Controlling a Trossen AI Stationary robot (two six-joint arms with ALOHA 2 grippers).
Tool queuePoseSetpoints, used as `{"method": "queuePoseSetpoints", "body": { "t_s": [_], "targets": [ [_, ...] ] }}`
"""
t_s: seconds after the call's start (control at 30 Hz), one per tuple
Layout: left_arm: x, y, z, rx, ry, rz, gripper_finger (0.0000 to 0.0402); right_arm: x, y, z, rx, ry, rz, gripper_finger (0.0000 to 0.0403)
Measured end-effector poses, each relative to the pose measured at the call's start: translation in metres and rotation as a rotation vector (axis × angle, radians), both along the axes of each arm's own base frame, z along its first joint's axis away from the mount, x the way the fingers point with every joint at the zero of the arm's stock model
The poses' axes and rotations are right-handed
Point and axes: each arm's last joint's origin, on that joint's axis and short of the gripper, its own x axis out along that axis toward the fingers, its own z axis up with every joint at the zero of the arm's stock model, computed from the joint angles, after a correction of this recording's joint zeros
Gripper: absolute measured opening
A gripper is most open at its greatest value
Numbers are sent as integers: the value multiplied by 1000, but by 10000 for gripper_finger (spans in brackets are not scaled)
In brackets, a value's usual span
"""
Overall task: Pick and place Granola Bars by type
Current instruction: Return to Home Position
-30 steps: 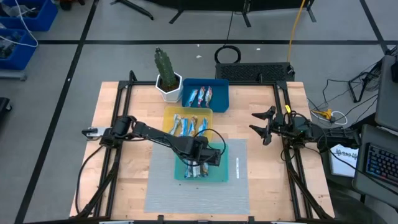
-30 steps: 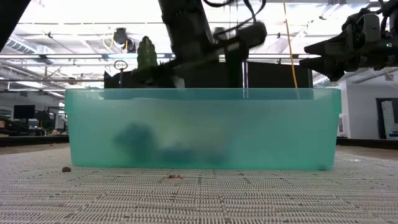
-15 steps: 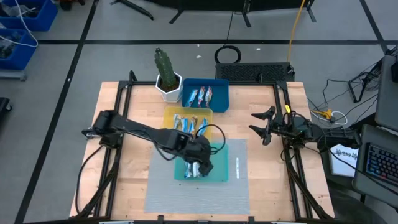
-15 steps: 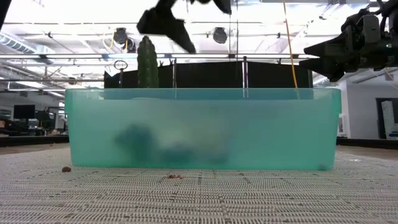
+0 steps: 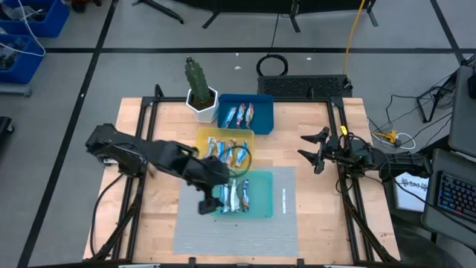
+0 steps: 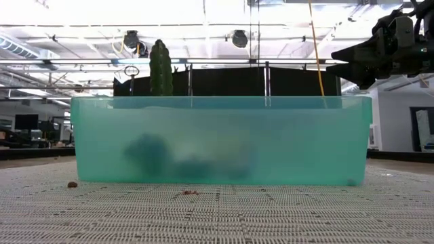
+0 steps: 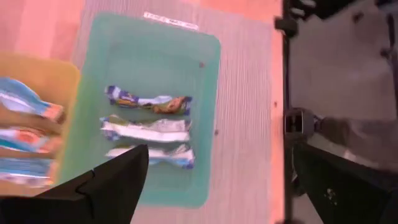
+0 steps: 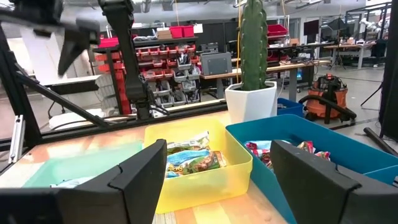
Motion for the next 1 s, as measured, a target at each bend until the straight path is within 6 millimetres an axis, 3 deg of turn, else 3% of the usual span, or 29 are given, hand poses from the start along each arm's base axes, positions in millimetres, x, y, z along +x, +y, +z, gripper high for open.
{"method": "queuePoseSetpoints", "body": {
  "t_s": [0.13,0.37,0.7,0.9,1.0],
  "targets": [
    [-26,8,20,38,-89,-101,391,0,0,0,0,0,0,279],
    [-77,34,15,85,-166,-130,384,0,0,0,0,0,0,279],
    [-142,73,-38,166,-110,54,380,0,0,0,0,0,0,279],
    [-174,84,-72,168,-88,152,382,0,0,0,0,1,0,279],
    [-183,88,-90,207,-165,189,382,0,0,0,0,1,0,279]
  ]
}}
